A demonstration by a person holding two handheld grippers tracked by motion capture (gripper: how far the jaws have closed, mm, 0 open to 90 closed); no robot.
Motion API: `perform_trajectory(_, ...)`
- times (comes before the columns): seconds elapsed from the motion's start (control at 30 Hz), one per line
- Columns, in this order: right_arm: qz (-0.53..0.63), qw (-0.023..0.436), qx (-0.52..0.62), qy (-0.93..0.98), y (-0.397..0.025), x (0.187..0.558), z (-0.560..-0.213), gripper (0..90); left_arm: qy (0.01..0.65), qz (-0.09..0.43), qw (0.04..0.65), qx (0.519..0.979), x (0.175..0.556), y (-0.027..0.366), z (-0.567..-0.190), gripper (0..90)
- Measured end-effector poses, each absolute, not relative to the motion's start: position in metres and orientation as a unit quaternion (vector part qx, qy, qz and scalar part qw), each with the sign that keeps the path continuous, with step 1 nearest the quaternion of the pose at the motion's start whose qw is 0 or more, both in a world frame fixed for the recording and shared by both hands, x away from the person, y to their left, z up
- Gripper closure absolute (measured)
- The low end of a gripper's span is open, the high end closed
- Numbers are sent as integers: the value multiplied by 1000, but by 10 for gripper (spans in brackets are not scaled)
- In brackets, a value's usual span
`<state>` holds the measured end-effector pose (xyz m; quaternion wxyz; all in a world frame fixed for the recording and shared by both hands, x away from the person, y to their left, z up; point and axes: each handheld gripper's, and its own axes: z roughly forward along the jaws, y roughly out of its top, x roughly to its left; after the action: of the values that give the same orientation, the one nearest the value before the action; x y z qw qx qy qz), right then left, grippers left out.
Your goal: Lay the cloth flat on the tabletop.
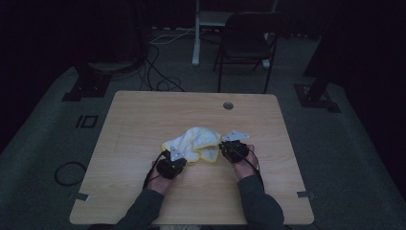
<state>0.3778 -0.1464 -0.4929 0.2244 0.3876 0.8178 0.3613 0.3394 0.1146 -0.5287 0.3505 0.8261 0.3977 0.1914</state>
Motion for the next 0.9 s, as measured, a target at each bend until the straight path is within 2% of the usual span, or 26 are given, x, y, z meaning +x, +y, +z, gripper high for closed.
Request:
perform_trajectory(0.43, 361, 225, 393, 815, -154, 382, -491, 847, 423, 243, 371, 790, 370, 147, -492, 875)
perform_trajectory(0.9, 355, 208, 398, 820, -150, 402, -495, 840, 465, 255, 388, 754, 414, 160, -480, 879)
